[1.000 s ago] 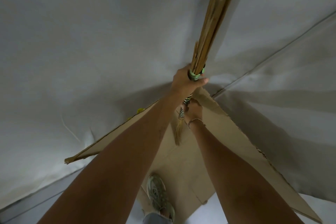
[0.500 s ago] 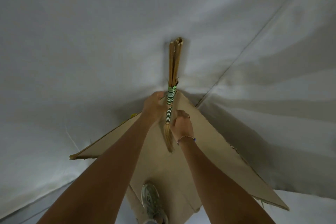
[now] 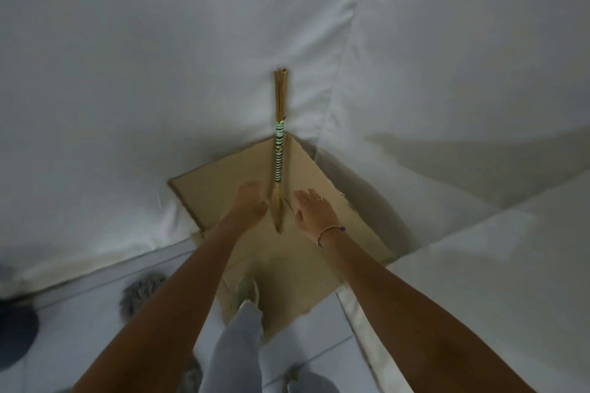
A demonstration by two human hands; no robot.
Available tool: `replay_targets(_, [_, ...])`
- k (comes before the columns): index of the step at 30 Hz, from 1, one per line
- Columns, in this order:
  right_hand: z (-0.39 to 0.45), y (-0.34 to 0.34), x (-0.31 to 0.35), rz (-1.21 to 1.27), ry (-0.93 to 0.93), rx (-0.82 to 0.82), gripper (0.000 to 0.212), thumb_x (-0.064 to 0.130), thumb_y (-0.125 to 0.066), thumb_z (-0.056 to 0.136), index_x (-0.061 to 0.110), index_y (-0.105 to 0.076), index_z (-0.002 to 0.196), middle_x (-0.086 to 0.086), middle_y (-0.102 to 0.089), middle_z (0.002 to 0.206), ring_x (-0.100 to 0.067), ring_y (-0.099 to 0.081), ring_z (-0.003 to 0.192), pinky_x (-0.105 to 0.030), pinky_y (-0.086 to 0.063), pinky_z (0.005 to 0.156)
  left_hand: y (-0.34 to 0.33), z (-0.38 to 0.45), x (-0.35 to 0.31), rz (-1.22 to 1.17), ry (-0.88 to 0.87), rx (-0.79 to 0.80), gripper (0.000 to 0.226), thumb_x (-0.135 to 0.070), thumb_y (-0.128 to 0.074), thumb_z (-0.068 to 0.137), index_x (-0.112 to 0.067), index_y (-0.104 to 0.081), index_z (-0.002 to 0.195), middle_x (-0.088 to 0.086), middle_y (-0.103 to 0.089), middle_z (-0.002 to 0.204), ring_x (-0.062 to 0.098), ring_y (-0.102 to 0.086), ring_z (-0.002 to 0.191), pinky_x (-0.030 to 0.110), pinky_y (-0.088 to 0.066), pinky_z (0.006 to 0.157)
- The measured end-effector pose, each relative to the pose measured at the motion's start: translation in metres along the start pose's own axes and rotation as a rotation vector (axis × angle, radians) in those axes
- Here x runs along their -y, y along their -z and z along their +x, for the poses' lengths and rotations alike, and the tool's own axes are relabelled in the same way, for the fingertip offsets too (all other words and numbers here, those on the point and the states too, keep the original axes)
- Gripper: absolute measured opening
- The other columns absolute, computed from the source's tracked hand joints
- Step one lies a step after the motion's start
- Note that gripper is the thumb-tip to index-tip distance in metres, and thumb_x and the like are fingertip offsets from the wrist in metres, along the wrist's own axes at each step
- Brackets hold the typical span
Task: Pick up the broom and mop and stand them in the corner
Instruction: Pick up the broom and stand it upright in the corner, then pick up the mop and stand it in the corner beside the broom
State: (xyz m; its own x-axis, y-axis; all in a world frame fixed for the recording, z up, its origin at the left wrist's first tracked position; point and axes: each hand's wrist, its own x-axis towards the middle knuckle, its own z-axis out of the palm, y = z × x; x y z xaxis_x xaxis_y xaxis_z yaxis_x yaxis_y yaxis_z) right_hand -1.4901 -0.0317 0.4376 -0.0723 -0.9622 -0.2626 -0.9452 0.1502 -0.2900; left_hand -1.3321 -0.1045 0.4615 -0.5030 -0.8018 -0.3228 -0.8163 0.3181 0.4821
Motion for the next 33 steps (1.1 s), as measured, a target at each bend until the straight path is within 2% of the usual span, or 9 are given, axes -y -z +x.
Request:
replay_targets(1, [-0.021,-0.002,0.011,-0.032,0.010,0.038,0.050,0.019,-0.036,0.092,0.009,-0.031,0.140,-0.009,-0.037,0.149,-0.030,-0.025,0.142,-0.044,-0.032,0.108,0.001,-0.029,0.000,-0.012,0.058,-0.003,0.058,-0.032,-0.038,0.087,0.001,-0.043,0.134,0.023,-0.046,0.141,0.035,-0.043,0.131,0.039,-0.035,0.107])
replay_targets(3, [-0.051,-0.011,0.030,-0.046,0.007,0.092,0.056,0.028,-0.032,0.095,0.011,-0.018,0.146,-0.004,-0.023,0.157,-0.026,-0.012,0.147,-0.046,-0.023,0.113,0.001,-0.076,0.006,-0.015,0.134,-0.046,0.049,-0.018,-0.050,0.086,-0.004,-0.045,0.133,0.019,-0.048,0.139,0.037,-0.045,0.128,0.044,-0.040,0.105])
replay_targets(6, [-0.101,-0.031,0.076,-0.068,0.060,0.122,0.062,0.037,-0.026,0.096,0.012,-0.006,0.149,0.000,-0.007,0.161,-0.023,-0.002,0.148,-0.048,-0.016,0.115,-0.003,-0.161,0.030,0.035,0.205,-0.081,0.048,-0.020,-0.050,0.085,-0.008,-0.043,0.132,0.018,-0.049,0.135,0.036,-0.048,0.122,0.045,-0.043,0.100])
replay_targets(12, [-0.167,-0.099,0.161,-0.112,0.201,0.267,0.062,0.038,-0.021,0.098,0.013,0.001,0.150,-0.002,-0.001,0.161,-0.024,0.001,0.148,-0.049,-0.009,0.118,-0.033,-0.294,0.095,0.000,0.391,-0.058,0.056,-0.023,-0.046,0.092,-0.009,-0.031,0.145,0.012,-0.036,0.151,0.029,-0.027,0.143,0.041,-0.020,0.117])
replay_targets(16, [-0.222,-0.158,0.245,-0.177,0.350,0.447,0.061,0.038,-0.019,0.099,0.012,0.001,0.150,-0.003,0.000,0.161,-0.025,0.002,0.148,-0.050,-0.010,0.118,-0.056,-0.407,0.159,-0.179,0.577,-0.148,0.058,-0.020,-0.052,0.088,-0.007,-0.035,0.142,0.016,-0.041,0.146,0.031,-0.037,0.137,0.041,-0.028,0.114])
replay_targets(19, [-0.261,-0.200,0.319,-0.175,0.393,0.517,0.062,0.039,-0.017,0.098,0.010,0.000,0.150,-0.005,-0.001,0.161,-0.025,0.003,0.148,-0.048,-0.009,0.119,-0.072,-0.498,0.212,-0.203,0.650,-0.197,0.062,-0.026,-0.051,0.093,-0.008,-0.027,0.147,0.014,-0.032,0.154,0.029,-0.025,0.145,0.042,-0.020,0.119])
replay_targets(26, [-0.343,-0.269,0.479,-0.208,0.390,0.594,0.053,0.033,-0.019,0.099,0.001,-0.036,0.138,-0.020,-0.041,0.146,-0.034,-0.029,0.140,-0.047,-0.029,0.110,-0.096,-0.674,0.320,-0.405,0.853,-0.258,0.062,-0.028,-0.045,0.098,0.000,-0.021,0.148,0.018,-0.025,0.157,0.030,-0.024,0.146,0.036,-0.017,0.117])
replay_targets(30, [-0.371,-0.288,0.541,-0.172,0.393,0.602,0.051,0.031,-0.022,0.099,-0.003,-0.053,0.120,-0.028,-0.058,0.124,-0.038,-0.053,0.116,-0.044,-0.042,0.097,-0.090,-0.746,0.365,-0.474,0.905,-0.233,0.063,-0.031,-0.045,0.098,0.000,-0.022,0.148,0.017,-0.024,0.158,0.030,-0.025,0.145,0.036,-0.019,0.117])
replay_targets(33, [-0.366,-0.294,0.577,-0.122,0.409,0.563,0.050,0.031,-0.025,0.098,-0.004,-0.058,0.112,-0.030,-0.063,0.111,-0.039,-0.059,0.103,-0.043,-0.047,0.087,-0.068,-0.770,0.398,-0.431,0.898,-0.227,0.064,-0.030,-0.044,0.098,0.002,-0.020,0.148,0.019,-0.022,0.158,0.030,-0.022,0.146,0.036,-0.017,0.117])
